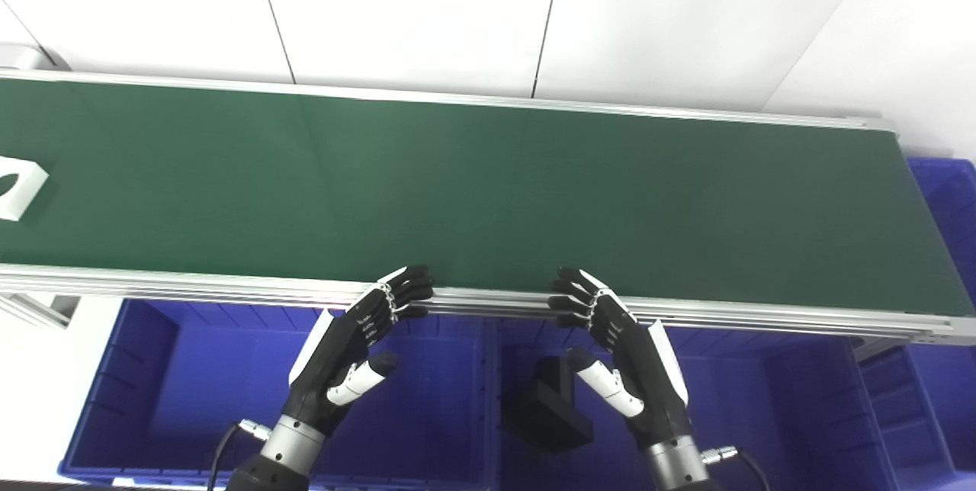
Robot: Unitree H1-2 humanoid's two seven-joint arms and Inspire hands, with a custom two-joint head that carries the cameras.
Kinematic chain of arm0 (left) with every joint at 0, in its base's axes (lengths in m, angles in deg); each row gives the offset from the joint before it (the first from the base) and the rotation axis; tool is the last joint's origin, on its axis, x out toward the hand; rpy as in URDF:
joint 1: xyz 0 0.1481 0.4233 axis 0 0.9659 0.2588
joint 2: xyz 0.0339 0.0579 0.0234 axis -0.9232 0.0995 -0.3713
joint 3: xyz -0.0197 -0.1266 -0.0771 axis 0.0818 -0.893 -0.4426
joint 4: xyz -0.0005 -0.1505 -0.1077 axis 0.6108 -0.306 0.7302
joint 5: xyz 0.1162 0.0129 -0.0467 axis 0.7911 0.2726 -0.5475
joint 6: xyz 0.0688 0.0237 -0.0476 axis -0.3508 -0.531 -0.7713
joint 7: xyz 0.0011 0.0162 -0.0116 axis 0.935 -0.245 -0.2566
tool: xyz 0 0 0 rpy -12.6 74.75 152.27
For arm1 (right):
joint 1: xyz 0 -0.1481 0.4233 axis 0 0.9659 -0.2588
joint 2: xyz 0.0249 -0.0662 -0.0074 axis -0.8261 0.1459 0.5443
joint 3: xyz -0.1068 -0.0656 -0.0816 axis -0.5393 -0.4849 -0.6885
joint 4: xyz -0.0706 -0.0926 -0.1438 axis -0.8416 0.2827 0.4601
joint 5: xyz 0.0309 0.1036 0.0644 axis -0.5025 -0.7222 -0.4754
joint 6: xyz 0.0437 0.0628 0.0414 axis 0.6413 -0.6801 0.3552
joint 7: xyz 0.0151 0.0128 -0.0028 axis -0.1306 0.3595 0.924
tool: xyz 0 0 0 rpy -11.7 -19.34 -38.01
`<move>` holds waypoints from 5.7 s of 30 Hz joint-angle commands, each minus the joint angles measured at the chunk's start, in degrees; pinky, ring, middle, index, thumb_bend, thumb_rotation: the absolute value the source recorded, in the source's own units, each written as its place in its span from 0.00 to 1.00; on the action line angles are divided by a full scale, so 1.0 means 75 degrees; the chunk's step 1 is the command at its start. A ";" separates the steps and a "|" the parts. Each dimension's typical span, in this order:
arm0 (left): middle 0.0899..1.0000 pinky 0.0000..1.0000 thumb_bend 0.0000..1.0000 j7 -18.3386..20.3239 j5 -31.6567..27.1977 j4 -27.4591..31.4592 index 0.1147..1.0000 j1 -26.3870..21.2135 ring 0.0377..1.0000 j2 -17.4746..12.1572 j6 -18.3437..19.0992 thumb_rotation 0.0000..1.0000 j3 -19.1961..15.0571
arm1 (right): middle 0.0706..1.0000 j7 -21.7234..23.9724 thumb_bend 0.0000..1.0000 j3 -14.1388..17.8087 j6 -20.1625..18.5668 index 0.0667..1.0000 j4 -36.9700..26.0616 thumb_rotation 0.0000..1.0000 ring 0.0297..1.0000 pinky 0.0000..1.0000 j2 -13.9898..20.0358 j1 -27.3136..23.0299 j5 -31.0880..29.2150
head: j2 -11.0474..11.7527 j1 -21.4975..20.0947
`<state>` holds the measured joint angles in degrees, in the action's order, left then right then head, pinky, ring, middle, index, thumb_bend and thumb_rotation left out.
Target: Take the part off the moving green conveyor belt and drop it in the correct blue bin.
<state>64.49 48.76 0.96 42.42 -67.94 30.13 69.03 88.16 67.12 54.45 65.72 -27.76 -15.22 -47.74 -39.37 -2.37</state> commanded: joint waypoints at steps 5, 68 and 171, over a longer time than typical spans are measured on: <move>0.83 0.77 0.88 0.0087 -0.0123 0.0171 0.84 -0.0036 0.82 0.0028 -0.0334 0.78 0.0031 | 0.80 -0.0002 0.70 -0.0014 0.0392 0.84 -0.0161 0.75 0.76 0.69 -0.0021 -0.0024 -0.0076 | -0.0011 0.0012; 0.75 0.70 0.90 0.0012 0.0197 -0.0139 0.78 -0.0281 0.74 0.0075 -0.0346 0.67 0.0202 | 0.81 0.0055 0.69 0.0169 0.1134 0.86 0.0924 0.85 0.76 0.69 0.0158 -0.0378 -0.0374 | 0.1583 0.2672; 0.84 0.78 0.97 0.0829 0.4144 0.0972 0.80 -0.3875 0.84 -0.4641 0.2132 0.12 -0.0811 | 0.81 0.0285 0.70 0.0272 0.1181 0.86 0.1109 0.86 0.76 0.68 0.0225 -0.0605 -0.0610 | 0.1343 0.2861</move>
<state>72.11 78.81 8.15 15.51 -100.59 47.09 63.42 90.17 69.09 60.87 75.59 -25.81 -19.55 -51.87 -29.27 19.07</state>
